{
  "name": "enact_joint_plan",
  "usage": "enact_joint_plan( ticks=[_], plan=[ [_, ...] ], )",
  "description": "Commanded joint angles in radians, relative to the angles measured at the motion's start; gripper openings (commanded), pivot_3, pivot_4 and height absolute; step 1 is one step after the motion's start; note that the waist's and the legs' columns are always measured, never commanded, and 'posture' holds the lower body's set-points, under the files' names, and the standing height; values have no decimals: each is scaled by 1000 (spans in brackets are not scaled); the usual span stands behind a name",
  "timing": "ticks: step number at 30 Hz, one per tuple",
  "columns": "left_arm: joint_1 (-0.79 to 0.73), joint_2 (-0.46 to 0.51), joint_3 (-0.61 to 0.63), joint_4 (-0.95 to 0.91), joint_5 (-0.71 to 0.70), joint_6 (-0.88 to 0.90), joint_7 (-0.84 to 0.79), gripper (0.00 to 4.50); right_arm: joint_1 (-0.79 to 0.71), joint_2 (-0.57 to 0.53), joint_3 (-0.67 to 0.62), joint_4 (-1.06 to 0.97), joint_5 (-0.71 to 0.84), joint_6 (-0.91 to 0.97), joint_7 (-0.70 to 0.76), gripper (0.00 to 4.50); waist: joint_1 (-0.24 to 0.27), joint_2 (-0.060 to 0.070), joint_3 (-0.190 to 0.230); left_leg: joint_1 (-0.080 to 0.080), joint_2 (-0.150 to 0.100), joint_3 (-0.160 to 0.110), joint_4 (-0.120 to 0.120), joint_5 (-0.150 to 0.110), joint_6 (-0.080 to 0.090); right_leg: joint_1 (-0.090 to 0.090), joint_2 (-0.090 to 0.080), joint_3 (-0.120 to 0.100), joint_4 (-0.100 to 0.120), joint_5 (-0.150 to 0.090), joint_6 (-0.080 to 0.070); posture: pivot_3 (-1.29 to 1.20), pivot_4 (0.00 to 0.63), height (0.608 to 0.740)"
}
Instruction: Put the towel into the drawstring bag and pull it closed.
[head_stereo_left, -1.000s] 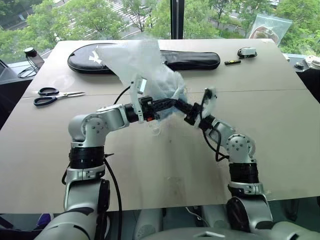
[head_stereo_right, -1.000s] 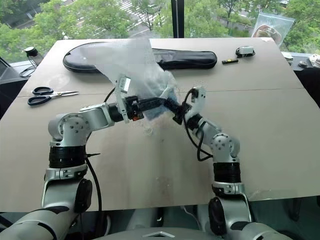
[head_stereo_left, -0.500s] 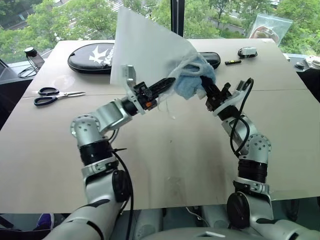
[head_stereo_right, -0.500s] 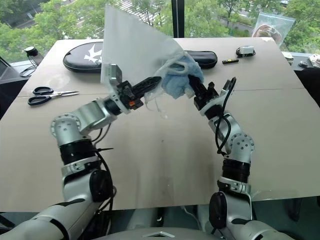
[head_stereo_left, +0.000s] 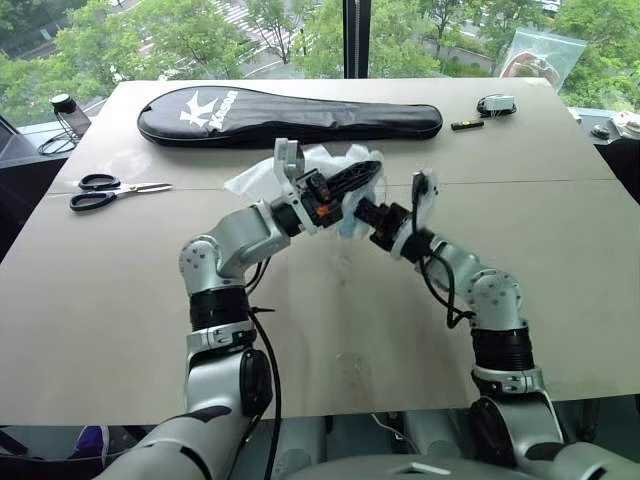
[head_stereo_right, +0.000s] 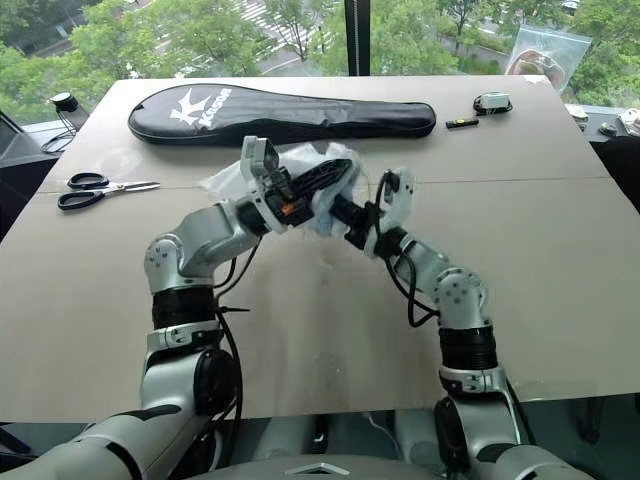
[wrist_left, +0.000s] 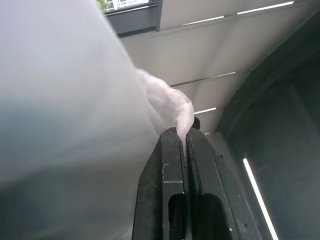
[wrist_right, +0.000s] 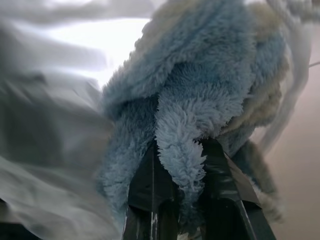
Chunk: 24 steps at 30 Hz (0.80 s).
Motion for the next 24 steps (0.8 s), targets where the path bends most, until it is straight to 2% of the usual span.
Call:
enact_joint_plan(
  ticks=[1, 4, 7, 10, 13, 15, 19, 24],
  plan=[
    [17, 36, -92, -63, -62, 19, -10, 0, -10, -14, 112, -17, -114, -43, 125, 90, -1, 0, 0, 0, 0, 0, 0, 0, 0, 0, 0, 0, 0, 0, 0, 0, 150, 740],
    [45, 103, -153, -94, -66, 47, -32, 0, -22, -25, 153, 25, -225, -102, 181, 90, -3, 0, 0, 0, 0, -1, 0, 0, 0, 0, 0, 0, 0, 0, 0, 0, 150, 740],
    [76, 177, -209, -159, -1, 96, -105, 0, -51, 4, 142, 112, -277, -139, 209, 90, -3, 0, 0, 1, 0, 0, 0, 0, 0, 0, 0, 0, 0, 0, 0, 0, 150, 740],
    [92, 240, -269, -260, 172, 111, -225, 0, -79, 52, 114, 189, -278, -138, 238, 90, -3, 0, 0, 0, 0, -1, 0, 0, 0, 0, 1, 0, 0, 0, 0, 0, 150, 740],
    [92, 257, -299, -311, 293, 75, -338, 0, -115, 50, 176, 289, -419, -185, 228, 90, 0, 0, 0, 1, 0, -1, -1, 0, 0, 0, 0, 0, 0, 0, 0, 0, 150, 740],
    [92, 252, -298, -319, 322, 62, -376, 0, -135, 92, 140, 370, -442, -222, 202, 90, 3, -1, 0, 1, -2, -1, -1, 0, 0, 0, -1, -1, -1, 0, 0, 0, 150, 740],
    [124, 266, -293, -368, 376, 49, -430, 0, -175, 195, -18, 462, -344, -268, 226, 90, -1, 0, 0, 0, -2, -2, -1, 0, 0, 1, -1, -1, -1, 0, 0, 0, 150, 740],
    [157, 319, -275, -428, 478, 9, -492, 0, -231, 218, -92, 568, -365, -404, 147, 90, -1, 0, 0, 2, -2, -2, -1, 0, 0, 1, -1, -1, 0, 0, 0, 0, 150, 740]
  ],
)
